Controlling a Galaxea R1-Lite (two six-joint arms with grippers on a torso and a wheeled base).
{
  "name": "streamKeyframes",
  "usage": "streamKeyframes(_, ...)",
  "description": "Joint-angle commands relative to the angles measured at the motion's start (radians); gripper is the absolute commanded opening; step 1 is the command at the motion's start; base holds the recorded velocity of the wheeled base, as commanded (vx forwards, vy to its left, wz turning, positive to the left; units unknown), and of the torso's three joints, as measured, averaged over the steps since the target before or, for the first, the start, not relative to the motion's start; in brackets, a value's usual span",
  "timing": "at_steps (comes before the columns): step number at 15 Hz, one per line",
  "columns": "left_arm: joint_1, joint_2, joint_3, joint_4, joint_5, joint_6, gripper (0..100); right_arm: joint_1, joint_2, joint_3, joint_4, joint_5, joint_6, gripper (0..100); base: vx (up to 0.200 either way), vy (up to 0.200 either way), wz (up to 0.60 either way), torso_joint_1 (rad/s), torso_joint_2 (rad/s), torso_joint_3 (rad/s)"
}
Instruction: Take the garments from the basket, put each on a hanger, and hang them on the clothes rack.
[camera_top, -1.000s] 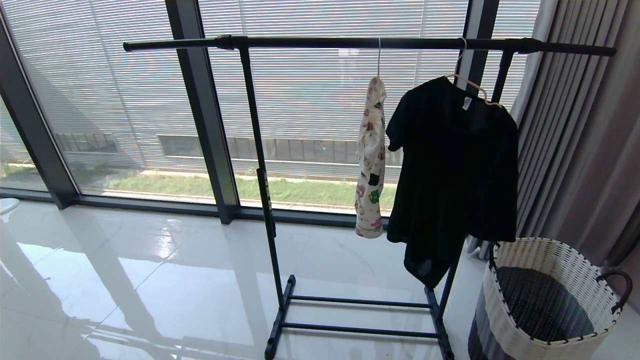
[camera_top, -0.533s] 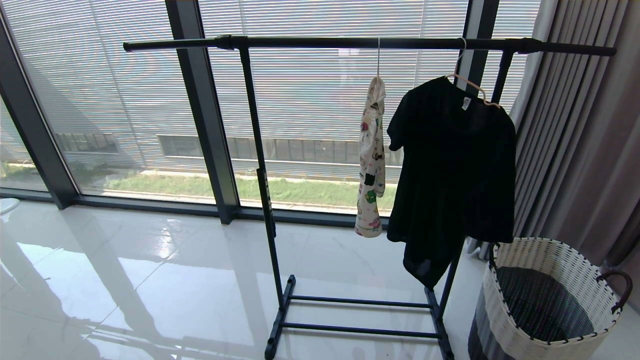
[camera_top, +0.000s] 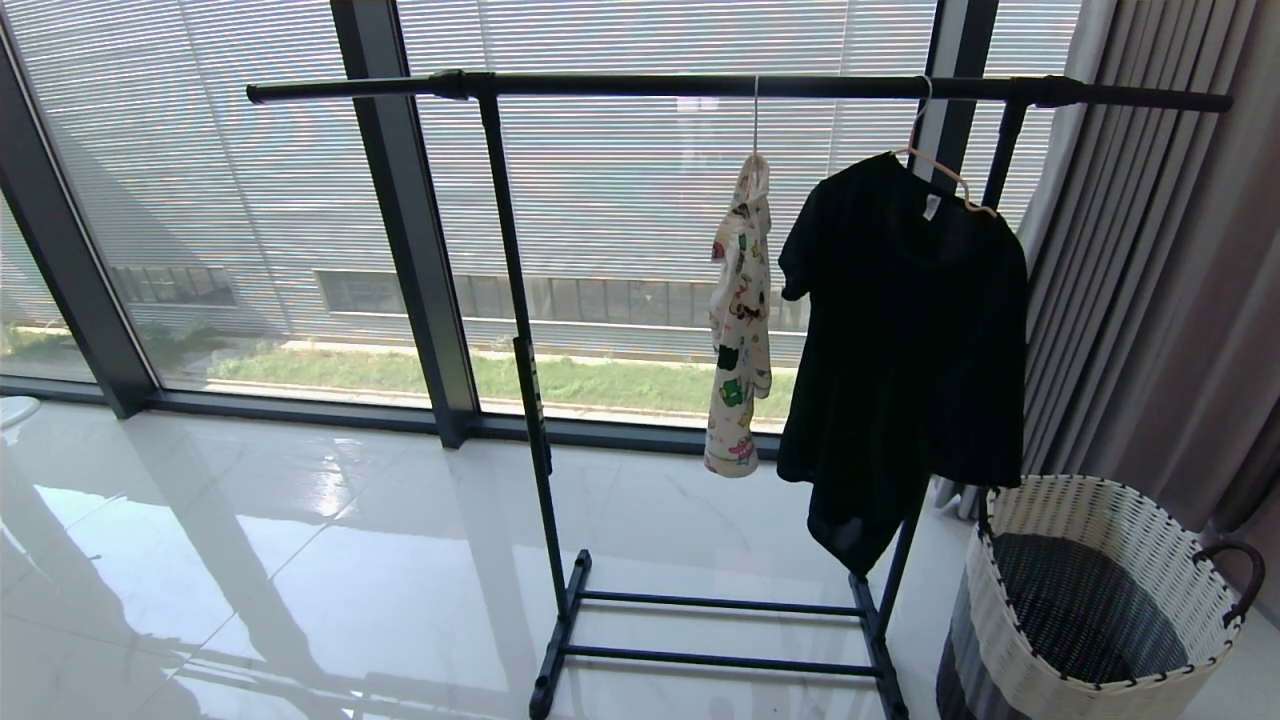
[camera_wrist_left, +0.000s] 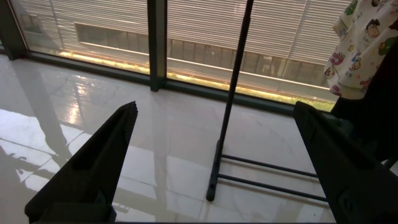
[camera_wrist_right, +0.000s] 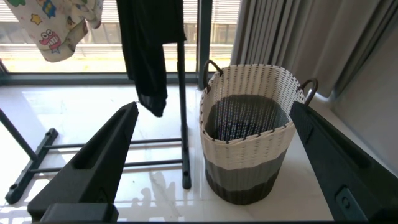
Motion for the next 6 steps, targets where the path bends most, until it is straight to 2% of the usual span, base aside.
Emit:
streamKeyframes(1,-0.001,0.000,0.000,0.000,0.000,0.000,100,0.000,0.000,0.000,0.000,0.000,0.000,100,0.000,0.000,0.00,0.000,0.00,0.000)
streamKeyframes(6,0.001,0.000,0.000,0.000,0.000,0.000,100,0.000,0.000,0.000,0.000,-0.002,0.000,100,0.000,0.000,0.00,0.000,0.00,0.000)
